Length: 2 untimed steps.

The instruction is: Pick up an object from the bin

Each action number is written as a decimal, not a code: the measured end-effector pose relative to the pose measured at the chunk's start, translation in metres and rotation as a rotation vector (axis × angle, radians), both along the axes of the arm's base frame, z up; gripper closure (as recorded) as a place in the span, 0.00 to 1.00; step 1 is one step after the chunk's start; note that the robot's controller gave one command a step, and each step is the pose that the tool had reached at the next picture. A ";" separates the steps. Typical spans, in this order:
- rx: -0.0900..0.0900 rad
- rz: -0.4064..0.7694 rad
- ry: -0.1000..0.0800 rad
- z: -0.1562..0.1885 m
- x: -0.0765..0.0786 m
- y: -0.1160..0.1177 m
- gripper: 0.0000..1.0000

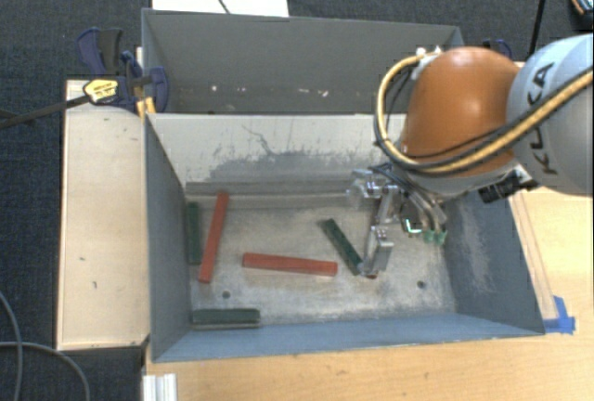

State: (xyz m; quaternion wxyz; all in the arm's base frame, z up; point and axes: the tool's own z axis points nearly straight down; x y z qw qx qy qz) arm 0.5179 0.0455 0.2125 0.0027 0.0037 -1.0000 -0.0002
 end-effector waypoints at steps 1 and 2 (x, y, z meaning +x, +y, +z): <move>0.000 -0.029 0.001 -0.146 -0.019 0.034 0.00; 0.001 -0.035 -0.007 -0.142 -0.017 0.033 1.00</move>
Offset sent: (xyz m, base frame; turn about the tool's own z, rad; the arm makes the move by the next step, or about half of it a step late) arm -0.0169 0.0327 -0.1425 0.0316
